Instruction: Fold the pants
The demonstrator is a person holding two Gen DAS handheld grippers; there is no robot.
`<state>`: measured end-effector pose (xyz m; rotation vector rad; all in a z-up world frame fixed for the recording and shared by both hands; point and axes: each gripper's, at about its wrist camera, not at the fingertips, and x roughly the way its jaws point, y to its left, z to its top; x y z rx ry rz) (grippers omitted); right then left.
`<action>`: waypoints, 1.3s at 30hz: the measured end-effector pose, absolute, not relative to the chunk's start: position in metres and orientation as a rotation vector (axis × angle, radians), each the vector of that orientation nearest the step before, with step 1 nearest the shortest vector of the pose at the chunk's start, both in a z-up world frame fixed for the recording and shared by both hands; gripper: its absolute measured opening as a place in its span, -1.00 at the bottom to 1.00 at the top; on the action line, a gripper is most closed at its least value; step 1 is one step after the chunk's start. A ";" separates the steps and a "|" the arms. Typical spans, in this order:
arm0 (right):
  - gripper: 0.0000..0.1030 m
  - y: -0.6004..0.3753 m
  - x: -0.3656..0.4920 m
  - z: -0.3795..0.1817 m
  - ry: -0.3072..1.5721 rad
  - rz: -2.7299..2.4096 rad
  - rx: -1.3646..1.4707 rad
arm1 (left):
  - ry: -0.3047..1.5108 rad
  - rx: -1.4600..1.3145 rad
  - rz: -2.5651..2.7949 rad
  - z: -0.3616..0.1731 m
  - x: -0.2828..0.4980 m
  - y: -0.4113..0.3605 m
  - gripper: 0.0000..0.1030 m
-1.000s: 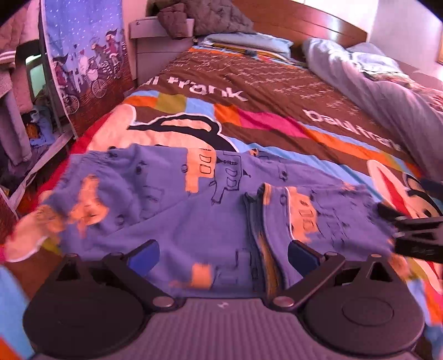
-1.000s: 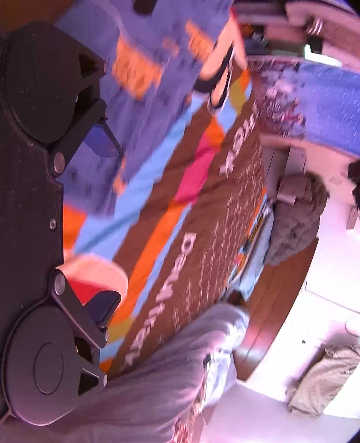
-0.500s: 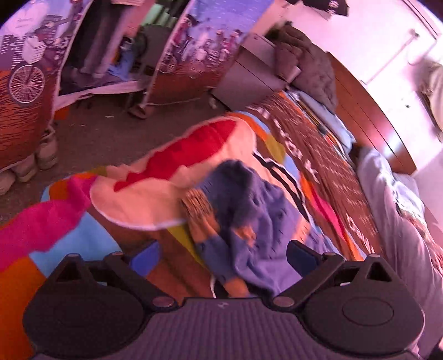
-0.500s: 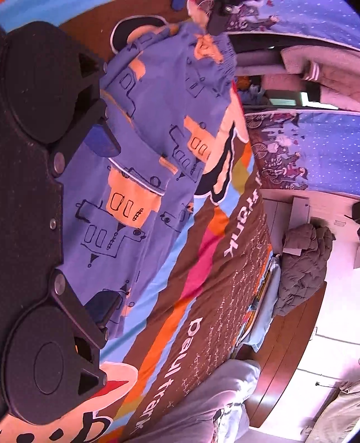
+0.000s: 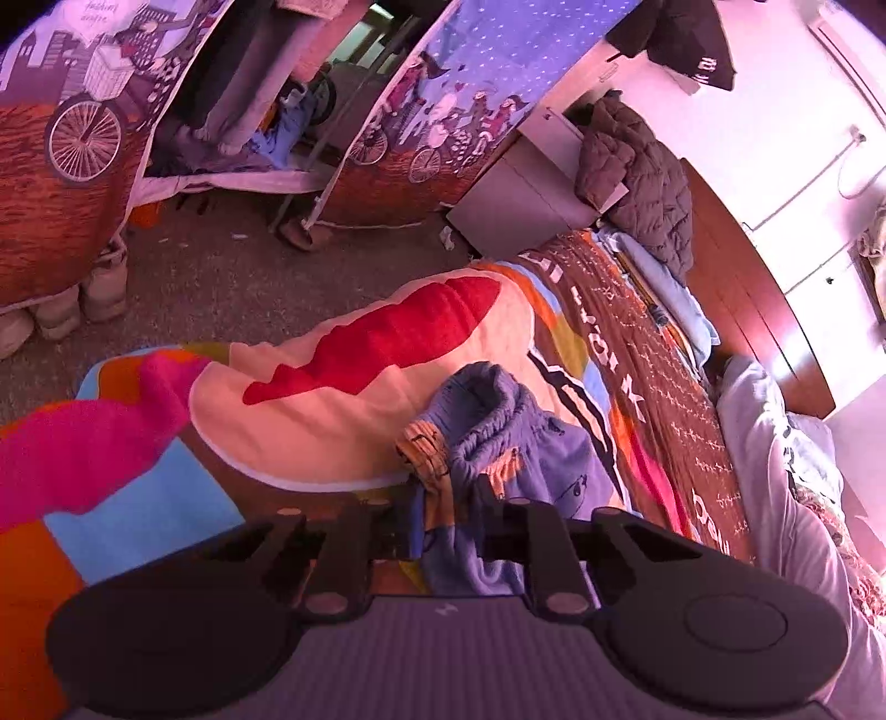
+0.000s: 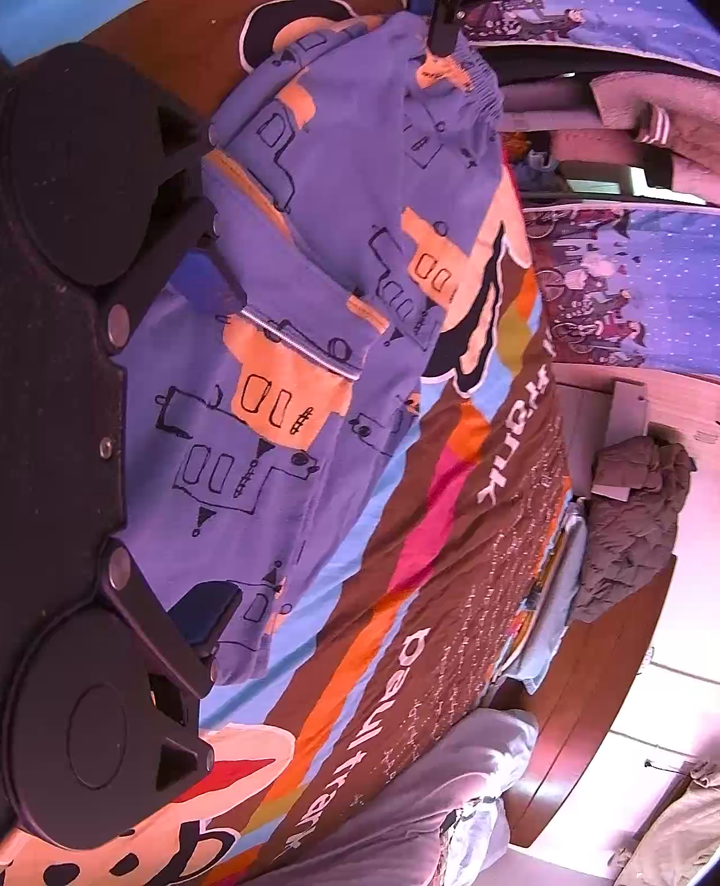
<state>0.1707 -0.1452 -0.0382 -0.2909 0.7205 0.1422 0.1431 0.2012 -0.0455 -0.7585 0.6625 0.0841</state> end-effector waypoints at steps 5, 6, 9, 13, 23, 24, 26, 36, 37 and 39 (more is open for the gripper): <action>0.98 -0.139 0.175 -0.036 0.730 0.133 -0.326 | 0.635 -0.644 0.059 -0.027 0.141 0.186 -0.74; 0.98 -0.139 0.175 -0.035 0.729 0.134 -0.329 | 0.637 -0.611 0.065 -0.022 0.141 0.181 -0.74; 0.98 -0.143 0.174 -0.026 0.707 0.137 -0.324 | 0.641 -0.496 0.082 -0.002 0.145 0.160 -0.76; 0.98 -0.159 0.171 -0.013 0.679 0.149 -0.298 | 0.609 -0.363 0.063 0.032 0.147 0.126 -0.77; 0.98 -0.264 0.151 0.016 0.657 0.137 -0.208 | 0.509 -0.004 -0.135 0.090 0.142 -0.016 -0.78; 0.98 -0.275 0.149 0.018 0.652 0.136 -0.192 | 0.504 0.037 -0.162 0.089 0.141 -0.035 -0.78; 0.98 -0.298 0.147 0.020 0.647 0.124 -0.165 | 0.503 0.110 -0.207 0.082 0.139 -0.070 -0.77; 0.98 -0.385 0.155 -0.005 0.694 -0.035 -0.002 | 0.653 0.370 -0.349 -0.019 0.142 -0.204 -0.42; 0.98 -0.388 0.155 -0.007 0.695 -0.013 0.011 | 0.674 0.401 -0.346 -0.027 0.140 -0.209 -0.25; 0.98 -0.390 0.156 -0.009 0.686 0.042 0.057 | 0.665 0.434 -0.334 -0.034 0.133 -0.211 0.05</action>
